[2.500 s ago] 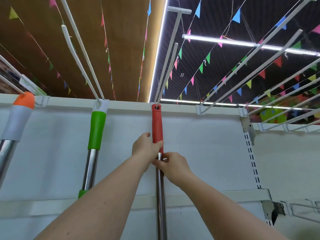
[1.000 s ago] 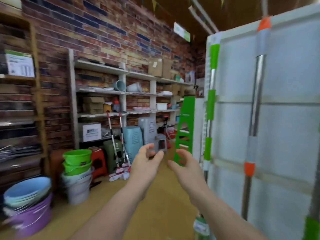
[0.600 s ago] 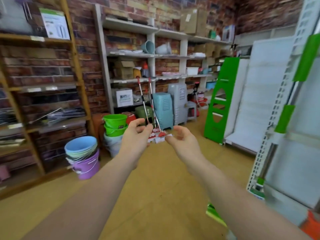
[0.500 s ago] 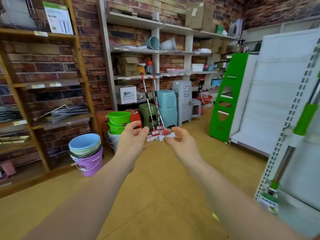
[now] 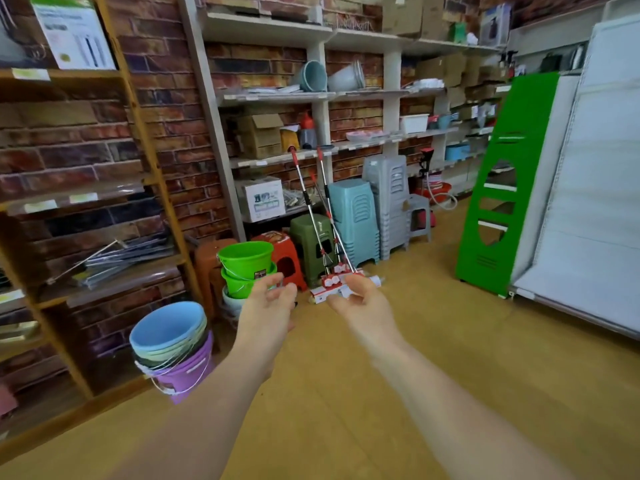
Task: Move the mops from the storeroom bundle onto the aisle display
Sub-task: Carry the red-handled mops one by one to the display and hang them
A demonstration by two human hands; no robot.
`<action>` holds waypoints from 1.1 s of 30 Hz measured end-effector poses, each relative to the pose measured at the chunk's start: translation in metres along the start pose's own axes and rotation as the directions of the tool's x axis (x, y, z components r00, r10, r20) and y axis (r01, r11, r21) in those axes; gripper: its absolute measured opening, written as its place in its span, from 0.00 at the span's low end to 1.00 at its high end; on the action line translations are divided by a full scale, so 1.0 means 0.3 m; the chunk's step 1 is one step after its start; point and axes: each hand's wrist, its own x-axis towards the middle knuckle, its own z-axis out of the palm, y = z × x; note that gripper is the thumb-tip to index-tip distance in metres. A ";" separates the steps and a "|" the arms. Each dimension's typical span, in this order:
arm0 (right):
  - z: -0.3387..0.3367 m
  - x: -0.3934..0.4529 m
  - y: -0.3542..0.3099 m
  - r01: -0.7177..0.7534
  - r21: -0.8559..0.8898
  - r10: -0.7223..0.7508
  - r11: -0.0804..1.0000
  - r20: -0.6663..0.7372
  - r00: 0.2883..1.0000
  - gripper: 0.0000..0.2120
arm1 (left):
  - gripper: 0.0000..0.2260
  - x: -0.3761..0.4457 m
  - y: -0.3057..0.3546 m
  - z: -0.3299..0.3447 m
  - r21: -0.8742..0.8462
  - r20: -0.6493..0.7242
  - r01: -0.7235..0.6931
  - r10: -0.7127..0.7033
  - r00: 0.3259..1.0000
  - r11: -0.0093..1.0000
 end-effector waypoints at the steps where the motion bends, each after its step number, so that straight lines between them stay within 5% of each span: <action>1: 0.013 0.070 0.002 -0.005 0.000 0.005 1.000 0.004 1.000 0.23 | 0.15 0.061 -0.010 0.015 -0.003 0.008 0.004 -0.004 1.000 1.000; 10: 0.236 0.689 0.189 -0.131 -0.007 0.131 0.991 0.016 0.991 0.22 | 0.16 0.767 -0.177 0.016 -0.029 -0.039 0.055 -0.056 0.998 0.998; 16: 0.333 1.240 0.212 -0.177 0.016 0.178 0.984 -0.112 0.978 0.20 | 0.14 1.394 -0.216 0.086 -0.041 0.021 0.042 -0.042 0.999 0.998; 24: 0.279 1.915 0.292 -0.214 0.026 0.213 0.977 -0.277 0.937 0.22 | 0.15 2.087 -0.259 0.401 -0.029 0.144 0.059 -0.054 0.988 0.998; 33: 0.240 2.823 0.457 -0.209 0.039 0.212 0.977 -0.172 0.962 0.24 | 0.16 2.828 -0.352 0.861 -0.021 0.167 0.099 -0.094 0.981 0.995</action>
